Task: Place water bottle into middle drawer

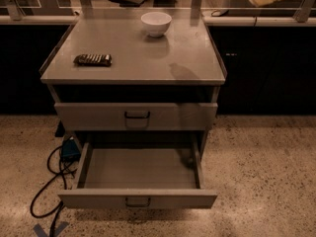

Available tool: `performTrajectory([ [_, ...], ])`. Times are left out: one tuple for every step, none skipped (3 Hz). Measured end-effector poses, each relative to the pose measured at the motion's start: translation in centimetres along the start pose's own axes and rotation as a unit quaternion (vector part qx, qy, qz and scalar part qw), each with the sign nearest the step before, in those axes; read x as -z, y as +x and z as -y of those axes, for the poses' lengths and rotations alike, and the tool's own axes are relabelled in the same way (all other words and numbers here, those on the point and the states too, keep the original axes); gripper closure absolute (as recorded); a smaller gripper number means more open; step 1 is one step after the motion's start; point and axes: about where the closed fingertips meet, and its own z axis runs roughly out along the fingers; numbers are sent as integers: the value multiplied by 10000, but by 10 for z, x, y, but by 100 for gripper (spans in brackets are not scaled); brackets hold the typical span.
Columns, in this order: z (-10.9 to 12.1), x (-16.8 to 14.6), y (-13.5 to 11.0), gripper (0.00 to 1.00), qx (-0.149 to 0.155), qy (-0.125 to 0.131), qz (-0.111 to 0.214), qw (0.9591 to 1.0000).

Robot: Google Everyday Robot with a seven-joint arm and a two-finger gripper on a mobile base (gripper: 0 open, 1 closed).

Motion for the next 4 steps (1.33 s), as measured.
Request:
performTrajectory([
  [-11,-5,31,100,-249,-30,-158,9996],
  [-17,-8,38,100,-200,18,-188,9996],
  [-42,-24,47,100,-31,-24,132,9999],
  [-76,-58,64,100,83,-23,687,9976],
])
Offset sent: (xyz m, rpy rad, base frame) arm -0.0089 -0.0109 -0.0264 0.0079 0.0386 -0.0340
